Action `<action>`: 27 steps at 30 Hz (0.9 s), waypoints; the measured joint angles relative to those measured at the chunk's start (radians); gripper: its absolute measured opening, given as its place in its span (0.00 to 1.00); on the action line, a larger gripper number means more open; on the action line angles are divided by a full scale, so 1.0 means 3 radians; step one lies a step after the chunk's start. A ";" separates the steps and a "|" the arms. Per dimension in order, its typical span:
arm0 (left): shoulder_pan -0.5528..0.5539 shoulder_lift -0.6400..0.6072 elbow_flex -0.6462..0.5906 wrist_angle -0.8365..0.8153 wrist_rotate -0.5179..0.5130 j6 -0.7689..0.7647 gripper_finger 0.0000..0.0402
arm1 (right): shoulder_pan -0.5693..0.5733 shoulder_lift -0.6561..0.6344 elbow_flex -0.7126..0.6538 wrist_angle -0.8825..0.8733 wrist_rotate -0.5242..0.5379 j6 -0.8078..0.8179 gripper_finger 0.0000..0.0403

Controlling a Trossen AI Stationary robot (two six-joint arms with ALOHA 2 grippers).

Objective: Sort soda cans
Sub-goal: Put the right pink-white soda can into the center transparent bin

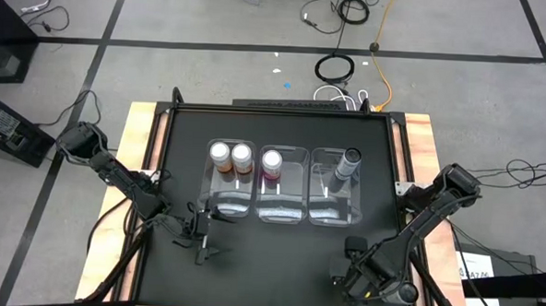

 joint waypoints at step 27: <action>0.0000 0.0001 0.0000 -0.0076 -0.0001 -0.0006 0.97 | 0.0008 0.0000 -0.0006 0.0047 -0.0009 0.0055 0.99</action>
